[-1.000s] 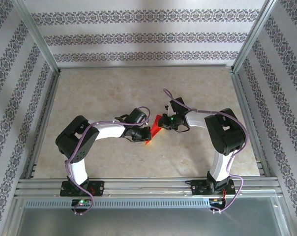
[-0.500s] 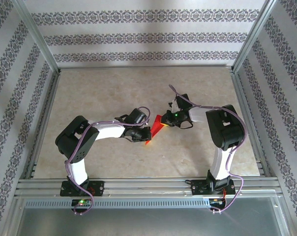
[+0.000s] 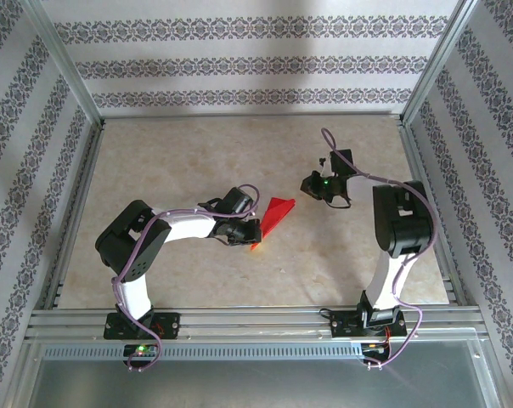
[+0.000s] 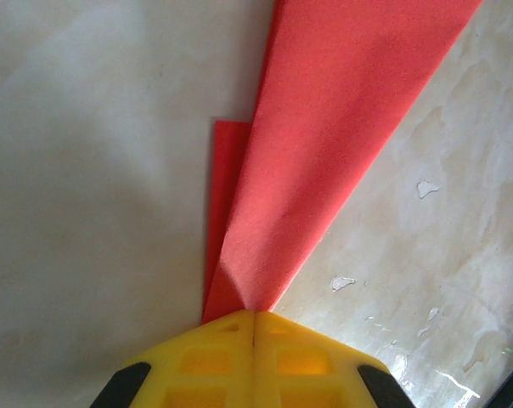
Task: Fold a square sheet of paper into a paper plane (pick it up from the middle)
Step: Fold the wing for the fifth time at the center of the table.
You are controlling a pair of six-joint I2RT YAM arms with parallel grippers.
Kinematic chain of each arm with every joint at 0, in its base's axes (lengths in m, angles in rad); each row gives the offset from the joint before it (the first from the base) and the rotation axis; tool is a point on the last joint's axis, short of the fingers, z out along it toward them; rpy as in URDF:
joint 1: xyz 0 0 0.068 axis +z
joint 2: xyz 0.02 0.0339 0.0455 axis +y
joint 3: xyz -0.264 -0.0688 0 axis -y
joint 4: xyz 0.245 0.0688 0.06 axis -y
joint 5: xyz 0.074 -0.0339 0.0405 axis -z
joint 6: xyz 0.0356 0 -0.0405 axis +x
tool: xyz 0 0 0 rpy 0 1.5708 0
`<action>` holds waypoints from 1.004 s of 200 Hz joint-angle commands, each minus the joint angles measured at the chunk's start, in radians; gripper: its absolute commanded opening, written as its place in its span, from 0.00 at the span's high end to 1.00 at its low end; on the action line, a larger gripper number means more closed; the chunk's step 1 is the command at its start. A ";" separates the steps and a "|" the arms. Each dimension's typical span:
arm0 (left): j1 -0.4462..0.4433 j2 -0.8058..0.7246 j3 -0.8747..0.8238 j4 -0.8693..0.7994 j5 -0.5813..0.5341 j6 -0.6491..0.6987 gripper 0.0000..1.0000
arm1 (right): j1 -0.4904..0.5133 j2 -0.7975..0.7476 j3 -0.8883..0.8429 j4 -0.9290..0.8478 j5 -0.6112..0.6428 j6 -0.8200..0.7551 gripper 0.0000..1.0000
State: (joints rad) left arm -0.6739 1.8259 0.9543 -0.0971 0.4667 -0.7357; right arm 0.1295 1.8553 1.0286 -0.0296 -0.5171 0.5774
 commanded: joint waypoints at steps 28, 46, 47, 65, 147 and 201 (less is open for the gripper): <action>0.002 0.027 -0.007 -0.168 -0.026 0.024 1.00 | 0.120 -0.196 -0.147 0.017 -0.008 0.031 0.87; 0.002 0.025 -0.002 -0.171 -0.027 0.024 1.00 | 0.193 -0.191 -0.170 0.032 -0.021 0.068 0.87; 0.002 0.025 -0.002 -0.171 -0.027 0.025 1.00 | 0.197 -0.189 -0.171 0.032 -0.022 0.070 0.87; 0.002 0.021 0.003 -0.176 -0.027 0.025 1.00 | 0.255 -0.160 -0.170 0.050 -0.026 0.101 0.87; 0.002 0.010 0.012 -0.175 0.002 0.042 1.00 | 0.303 0.011 -0.132 0.031 0.008 0.128 0.88; -0.003 -0.024 -0.005 -0.235 0.037 0.074 1.00 | 0.292 0.053 -0.114 -0.026 0.049 0.130 0.88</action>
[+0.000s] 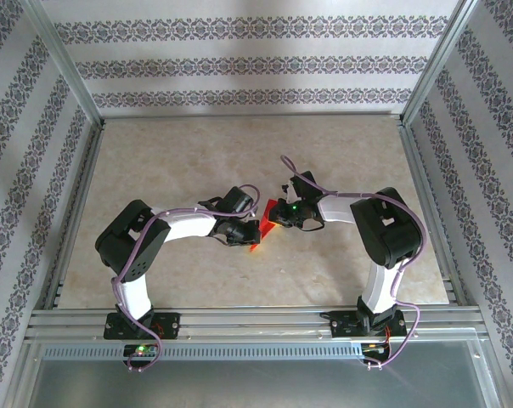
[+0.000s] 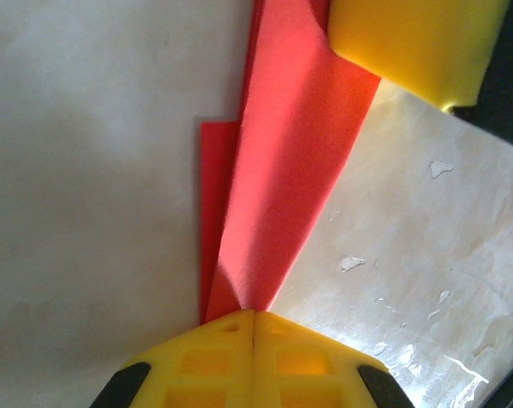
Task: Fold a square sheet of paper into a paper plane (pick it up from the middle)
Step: Fold the wing for the fifth time at the center of the table.
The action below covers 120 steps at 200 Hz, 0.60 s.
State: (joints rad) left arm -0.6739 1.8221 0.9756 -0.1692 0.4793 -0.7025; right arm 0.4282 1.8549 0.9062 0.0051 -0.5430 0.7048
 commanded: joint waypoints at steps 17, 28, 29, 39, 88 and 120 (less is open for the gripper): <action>-0.010 -0.035 -0.032 -0.205 0.025 0.060 1.00 | -0.007 0.059 0.014 -0.067 0.077 0.000 0.88; -0.014 -0.043 -0.032 -0.236 0.026 0.074 1.00 | -0.008 0.059 0.017 -0.070 0.078 0.001 0.88; -0.015 -0.044 -0.031 -0.239 0.026 0.075 1.00 | -0.008 0.059 0.017 -0.070 0.078 0.000 0.88; -0.019 -0.054 -0.029 -0.267 0.026 0.092 1.00 | -0.007 0.059 0.021 -0.072 0.077 -0.001 0.88; -0.025 -0.138 0.029 -0.344 -0.009 0.156 0.96 | -0.006 0.013 0.053 -0.076 0.035 -0.013 0.87; 0.017 -0.247 0.035 -0.327 -0.104 0.140 0.88 | 0.002 -0.105 0.076 -0.093 0.010 -0.007 0.78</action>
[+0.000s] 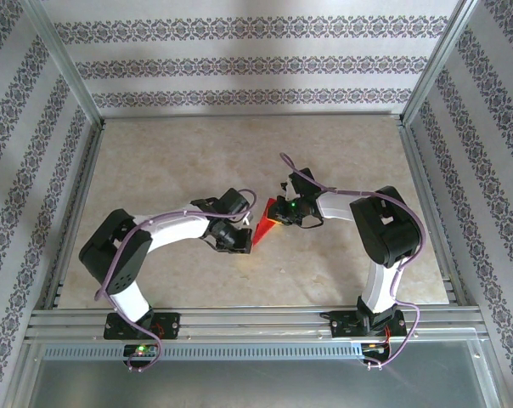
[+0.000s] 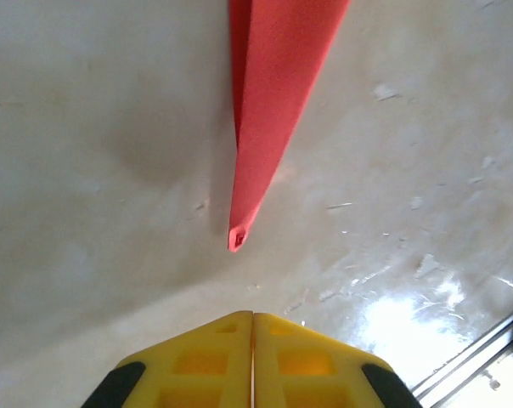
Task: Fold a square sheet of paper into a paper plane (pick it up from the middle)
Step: Fold the wing for the fifth time at the center of the table, then turn over the paper plane at the top-center of the table.
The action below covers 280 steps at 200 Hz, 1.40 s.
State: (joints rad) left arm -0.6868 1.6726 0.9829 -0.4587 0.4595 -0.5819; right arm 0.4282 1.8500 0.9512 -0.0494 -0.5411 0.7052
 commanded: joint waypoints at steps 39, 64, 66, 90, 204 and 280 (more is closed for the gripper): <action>0.110 -0.220 -0.033 0.020 -0.228 -0.027 0.62 | 0.028 -0.230 0.047 -0.180 0.165 0.011 0.58; 0.164 -0.275 -0.089 0.076 -0.287 -0.049 0.37 | 0.049 -0.272 0.048 -0.260 0.287 0.045 0.50; 0.168 -0.279 -0.093 0.081 -0.292 -0.049 0.35 | 0.052 -0.274 0.049 -0.268 0.296 0.048 0.48; 0.204 -0.298 -0.125 0.112 -0.357 -0.028 0.16 | 0.106 -0.259 0.099 -0.357 0.411 0.070 0.39; 0.332 -0.306 -0.227 0.215 -0.343 -0.009 0.00 | 0.293 0.007 0.369 -0.630 0.748 0.333 0.26; 0.345 -0.282 -0.234 0.221 -0.296 0.002 0.00 | 0.299 0.072 0.426 -0.695 0.748 0.397 0.28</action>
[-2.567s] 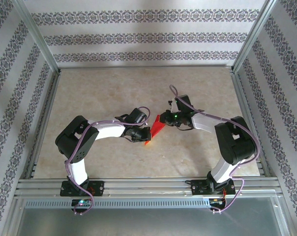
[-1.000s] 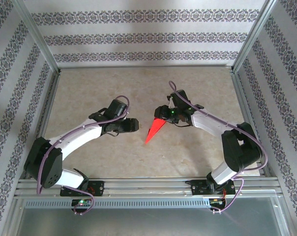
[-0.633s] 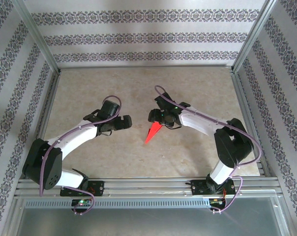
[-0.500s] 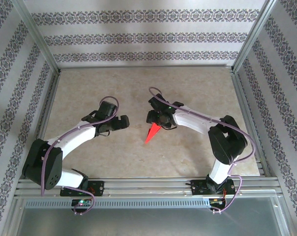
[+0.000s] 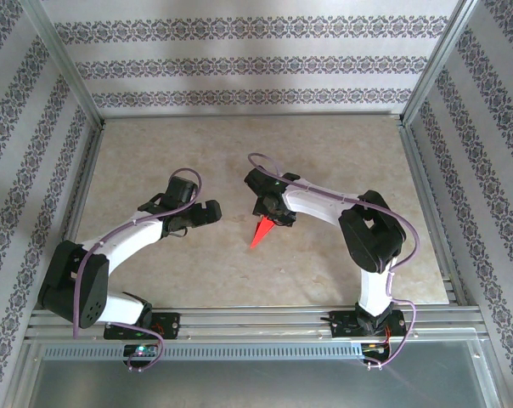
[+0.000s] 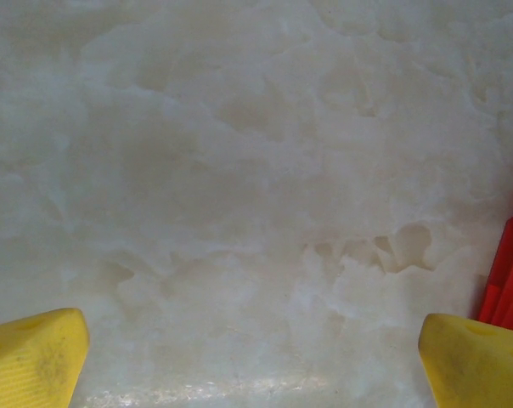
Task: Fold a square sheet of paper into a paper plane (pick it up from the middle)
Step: Turn over the paper plane at the top-center of the table.
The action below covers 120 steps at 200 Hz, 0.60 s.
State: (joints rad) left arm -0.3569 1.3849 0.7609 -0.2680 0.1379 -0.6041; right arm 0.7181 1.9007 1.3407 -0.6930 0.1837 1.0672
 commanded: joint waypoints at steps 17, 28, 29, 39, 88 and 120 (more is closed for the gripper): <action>0.016 0.012 -0.007 0.030 0.032 0.024 0.00 | 0.009 0.019 0.035 -0.058 0.016 0.037 0.31; 0.015 0.016 -0.005 0.030 0.035 0.024 0.00 | 0.008 0.010 0.031 -0.063 0.018 0.037 0.35; 0.016 0.016 -0.005 0.030 0.036 0.024 0.00 | 0.008 0.009 0.031 -0.064 0.019 0.037 0.35; 0.016 0.018 -0.003 0.030 0.038 0.024 0.00 | 0.009 -0.005 0.026 -0.071 0.030 0.036 0.38; 0.016 0.026 0.003 0.034 0.045 0.020 0.00 | 0.010 -0.057 -0.017 -0.068 0.042 0.051 0.53; 0.017 0.031 0.008 0.034 0.048 0.020 0.00 | 0.008 -0.048 -0.031 -0.058 0.017 0.063 0.65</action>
State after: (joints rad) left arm -0.3515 1.4040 0.7609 -0.2535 0.1768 -0.6018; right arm 0.7181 1.8683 1.3319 -0.7334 0.1944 1.1091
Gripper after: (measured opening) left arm 0.995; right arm 0.386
